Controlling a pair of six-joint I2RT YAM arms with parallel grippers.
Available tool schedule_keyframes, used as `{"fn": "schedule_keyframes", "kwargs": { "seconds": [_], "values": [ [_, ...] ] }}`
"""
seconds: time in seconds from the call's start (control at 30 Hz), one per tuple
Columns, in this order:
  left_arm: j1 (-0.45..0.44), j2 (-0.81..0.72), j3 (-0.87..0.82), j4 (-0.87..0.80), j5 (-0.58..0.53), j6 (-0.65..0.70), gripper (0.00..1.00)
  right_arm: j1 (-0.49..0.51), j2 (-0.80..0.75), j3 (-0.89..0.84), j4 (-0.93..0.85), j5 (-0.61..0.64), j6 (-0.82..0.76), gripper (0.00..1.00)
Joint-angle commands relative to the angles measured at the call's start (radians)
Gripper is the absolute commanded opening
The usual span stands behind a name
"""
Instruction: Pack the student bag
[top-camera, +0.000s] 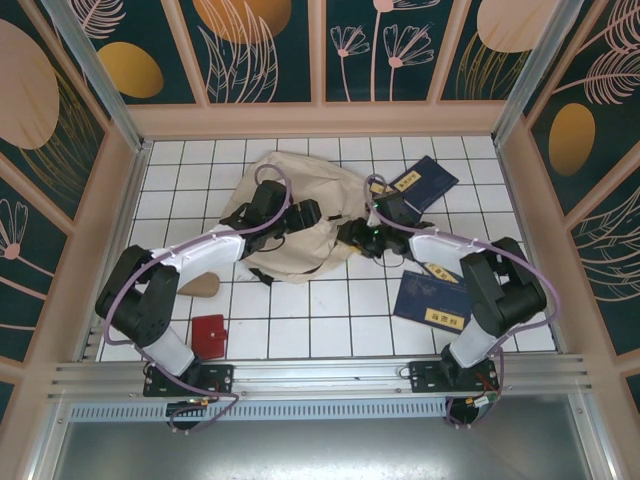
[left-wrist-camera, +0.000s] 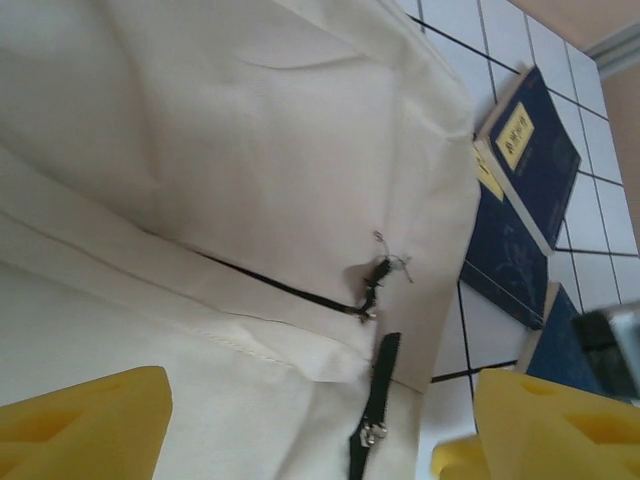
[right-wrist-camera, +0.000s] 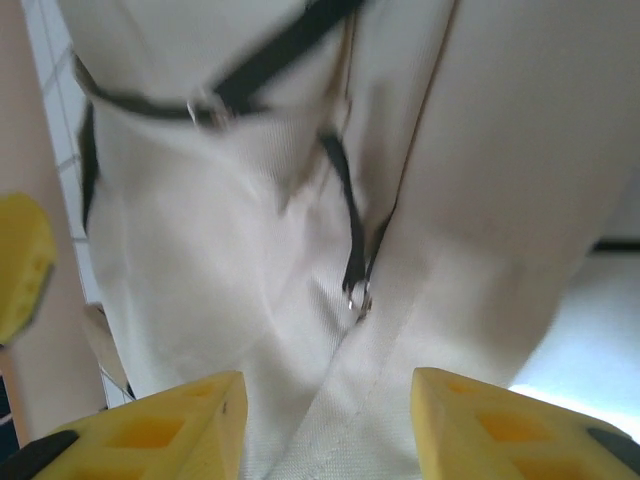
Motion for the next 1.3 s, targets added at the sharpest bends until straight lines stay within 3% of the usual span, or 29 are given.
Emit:
{"fn": "schedule_keyframes", "kwargs": {
  "seconds": [0.0, 0.13, 0.2, 0.4, 0.53, 1.03, 1.27],
  "values": [
    [-0.035, 0.040, 0.063, -0.031, 0.043, 0.015, 0.71, -0.066, -0.032, 0.031, -0.040, 0.050, -0.043, 0.48],
    [-0.080, 0.108, 0.133, -0.082, 0.059, 0.029, 0.60, -0.110, -0.006, 0.049, -0.023, 0.052, -0.043, 0.48],
    [-0.105, 0.142, 0.171, -0.116, 0.040, 0.039, 0.59, -0.121, 0.020, 0.067, -0.030, 0.056, -0.041, 0.48],
    [-0.177, 0.288, 0.334, -0.301, -0.125, 0.057, 0.49, -0.153, 0.071, 0.082, -0.005, 0.040, 0.002, 0.48],
    [-0.205, 0.380, 0.435, -0.400, -0.211, 0.062, 0.37, -0.170, 0.085, 0.061, 0.029, 0.006, 0.036, 0.48],
    [-0.211, 0.542, 0.631, -0.540, -0.333, 0.093, 0.35, -0.206, 0.035, -0.010, 0.058, 0.000, 0.068, 0.47],
    [-0.213, 0.559, 0.663, -0.571, -0.381, 0.074, 0.15, -0.204, 0.025, -0.025, 0.068, -0.002, 0.081, 0.46]
  ]
}}
